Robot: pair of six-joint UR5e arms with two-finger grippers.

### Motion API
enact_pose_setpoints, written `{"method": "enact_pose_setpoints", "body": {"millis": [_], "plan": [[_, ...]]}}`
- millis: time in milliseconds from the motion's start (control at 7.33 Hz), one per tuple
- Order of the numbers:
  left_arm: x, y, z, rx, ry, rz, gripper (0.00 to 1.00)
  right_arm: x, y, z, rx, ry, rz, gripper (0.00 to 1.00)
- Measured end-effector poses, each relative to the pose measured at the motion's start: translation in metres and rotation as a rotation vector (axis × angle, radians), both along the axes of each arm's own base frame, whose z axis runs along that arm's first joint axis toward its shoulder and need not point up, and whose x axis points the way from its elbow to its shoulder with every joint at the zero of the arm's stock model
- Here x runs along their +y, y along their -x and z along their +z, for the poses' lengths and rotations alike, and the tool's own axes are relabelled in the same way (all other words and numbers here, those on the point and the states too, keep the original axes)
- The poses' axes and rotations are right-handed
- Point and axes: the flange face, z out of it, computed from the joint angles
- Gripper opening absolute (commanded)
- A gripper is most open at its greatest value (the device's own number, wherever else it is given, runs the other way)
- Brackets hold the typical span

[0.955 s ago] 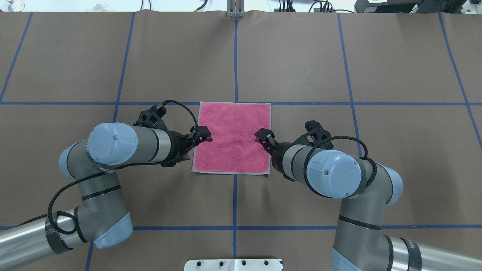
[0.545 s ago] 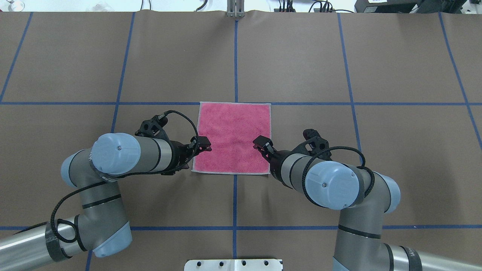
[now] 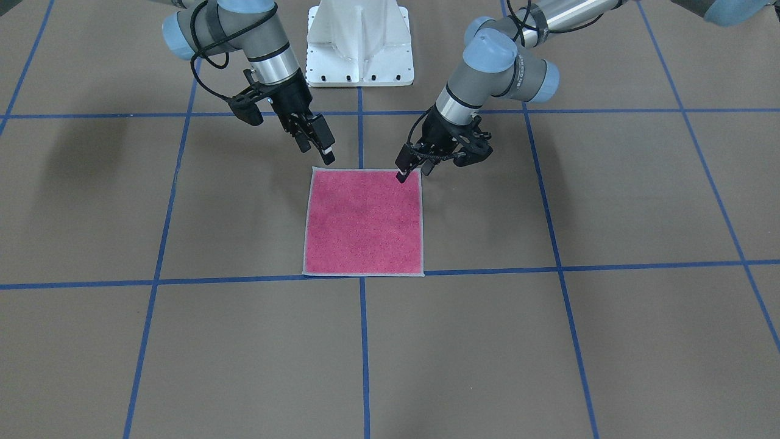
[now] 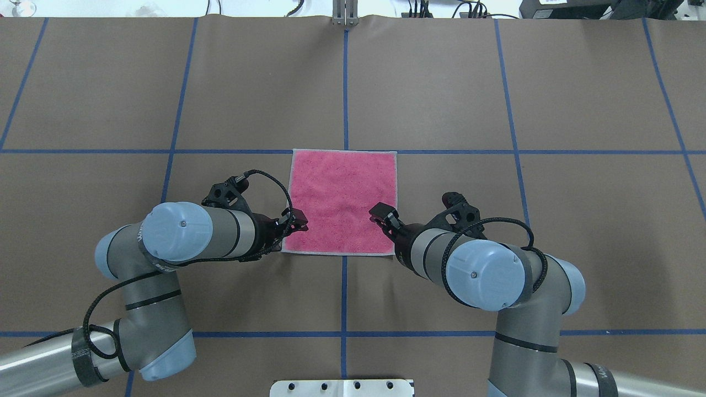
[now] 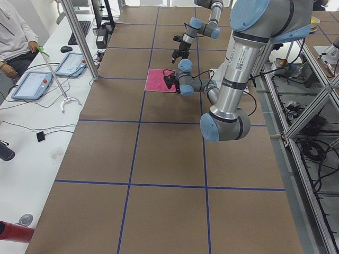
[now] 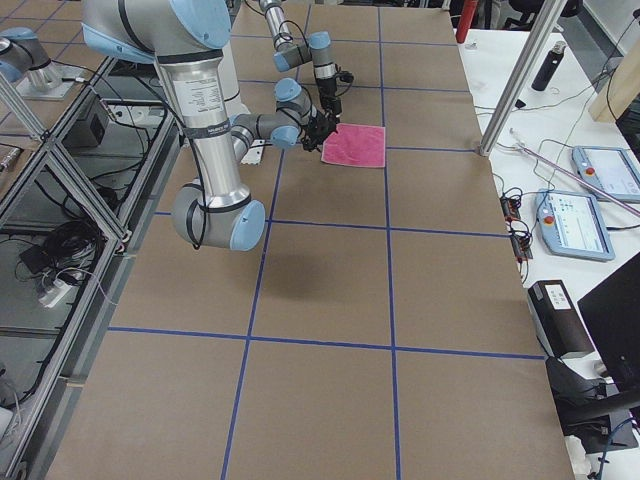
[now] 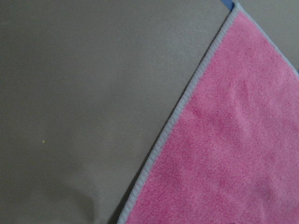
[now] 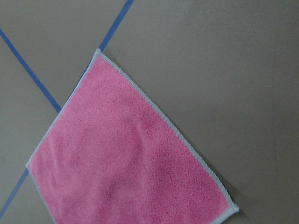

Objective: Fold towel twice with both arms
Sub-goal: 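Lower both grippers onto the towel's near corners and close them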

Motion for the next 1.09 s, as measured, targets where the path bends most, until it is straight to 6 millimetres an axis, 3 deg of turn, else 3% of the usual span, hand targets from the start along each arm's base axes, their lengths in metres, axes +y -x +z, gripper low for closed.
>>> {"method": "enact_pose_setpoints", "body": {"millis": [1091], "plan": [[0.001, 0.010, 0.011, -0.023, -0.037, 0.025, 0.65, 0.000, 0.000, 0.000, 0.002, -0.002, -0.002, 0.99]]}}
